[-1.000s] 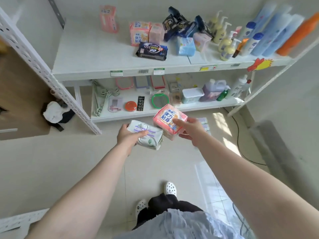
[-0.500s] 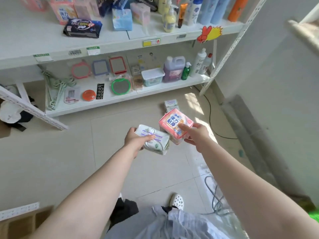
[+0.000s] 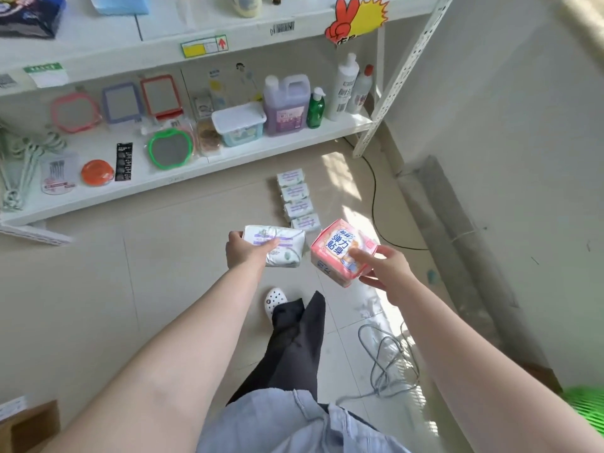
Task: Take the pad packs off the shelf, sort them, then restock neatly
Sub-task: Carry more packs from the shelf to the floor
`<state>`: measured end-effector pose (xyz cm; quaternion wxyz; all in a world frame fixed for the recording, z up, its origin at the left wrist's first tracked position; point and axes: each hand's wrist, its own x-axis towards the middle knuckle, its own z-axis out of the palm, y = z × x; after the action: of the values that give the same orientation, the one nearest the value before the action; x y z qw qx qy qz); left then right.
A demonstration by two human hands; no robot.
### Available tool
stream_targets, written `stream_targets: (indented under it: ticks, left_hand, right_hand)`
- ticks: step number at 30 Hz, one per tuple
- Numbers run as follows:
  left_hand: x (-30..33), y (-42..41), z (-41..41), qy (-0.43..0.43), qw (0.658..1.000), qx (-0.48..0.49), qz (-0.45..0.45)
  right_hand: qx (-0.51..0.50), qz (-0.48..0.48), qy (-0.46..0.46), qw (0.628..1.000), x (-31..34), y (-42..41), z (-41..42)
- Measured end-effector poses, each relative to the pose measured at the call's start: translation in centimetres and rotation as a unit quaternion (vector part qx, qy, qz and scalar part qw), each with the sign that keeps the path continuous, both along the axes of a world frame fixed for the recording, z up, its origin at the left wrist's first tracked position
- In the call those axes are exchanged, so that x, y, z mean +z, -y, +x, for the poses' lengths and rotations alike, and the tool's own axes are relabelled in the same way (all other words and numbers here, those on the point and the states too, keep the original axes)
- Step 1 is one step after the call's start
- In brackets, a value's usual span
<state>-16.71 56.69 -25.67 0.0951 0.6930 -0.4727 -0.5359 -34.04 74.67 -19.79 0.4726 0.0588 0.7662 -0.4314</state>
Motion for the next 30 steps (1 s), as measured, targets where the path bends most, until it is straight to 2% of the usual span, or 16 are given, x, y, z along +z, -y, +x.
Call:
stream_targets:
  ticks: [4,8,14,22,26,30]
  left_hand:
    - [-4.6,2.8,-4.9,0.009,0.999,-0.003,0.042]
    - [-11.8,4.0,-8.2,0.025,0.997,0.021,0.075]
    - [-25.6,3.8,-11.1,0.031,0.994,0.056,0.093]
    - [-45.0,1.6,-15.9,0.020,0.991,0.051,0.119]
    - [-51.4,0.8,-18.4,0.004,0.991,0.046,0.123]
    - [-55.3,1.0,-20.0,0.007,0.991,0.039,0.129]
  right_hand:
    - [-0.002,0.025,0.011,1.000,-4.1,1.8,-4.1]
    - [0.018,0.049,0.027,0.998,-10.8,2.7,-7.0]
    - [0.077,0.092,0.072,0.990,-25.5,2.6,-8.1]
    - [0.124,0.120,0.102,0.980,-46.6,1.3,-9.0]
    - [0.137,0.131,0.095,0.977,-54.0,1.7,-9.9]
    - [0.154,0.140,0.072,0.975,-59.2,2.9,-10.7]
